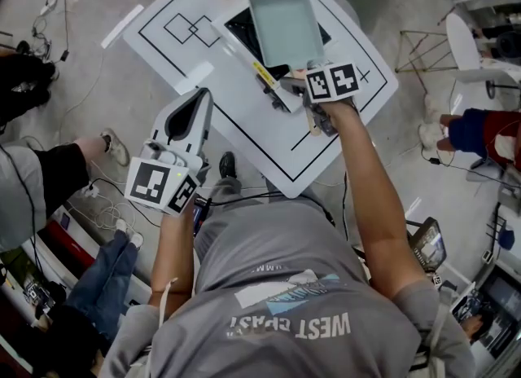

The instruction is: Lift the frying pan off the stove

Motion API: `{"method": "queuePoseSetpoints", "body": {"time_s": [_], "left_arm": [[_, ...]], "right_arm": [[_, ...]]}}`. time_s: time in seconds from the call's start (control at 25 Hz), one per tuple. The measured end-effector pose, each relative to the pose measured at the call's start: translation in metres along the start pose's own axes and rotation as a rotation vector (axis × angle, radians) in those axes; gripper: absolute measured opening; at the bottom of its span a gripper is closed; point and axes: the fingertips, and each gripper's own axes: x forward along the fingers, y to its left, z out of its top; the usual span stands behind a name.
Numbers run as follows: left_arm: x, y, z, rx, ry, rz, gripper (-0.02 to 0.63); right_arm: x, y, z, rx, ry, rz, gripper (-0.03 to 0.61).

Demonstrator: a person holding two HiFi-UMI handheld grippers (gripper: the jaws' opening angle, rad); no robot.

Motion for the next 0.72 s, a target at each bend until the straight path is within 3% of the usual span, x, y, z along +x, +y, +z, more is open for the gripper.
{"method": "queuePoseSetpoints", "body": {"time_s": [0.2,0.72], "left_arm": [[-0.002,0.005,0.001,-0.006,-0.003,0.004,-0.005],[0.002,0.005,0.005,0.001,0.003,-0.014,-0.004]], "right_arm": [[0.007,-0.005,-0.002,0.025,0.010,-0.008,0.236],[0.000,-0.010,-0.003,0.114,-0.053,0.018,0.193]]}}
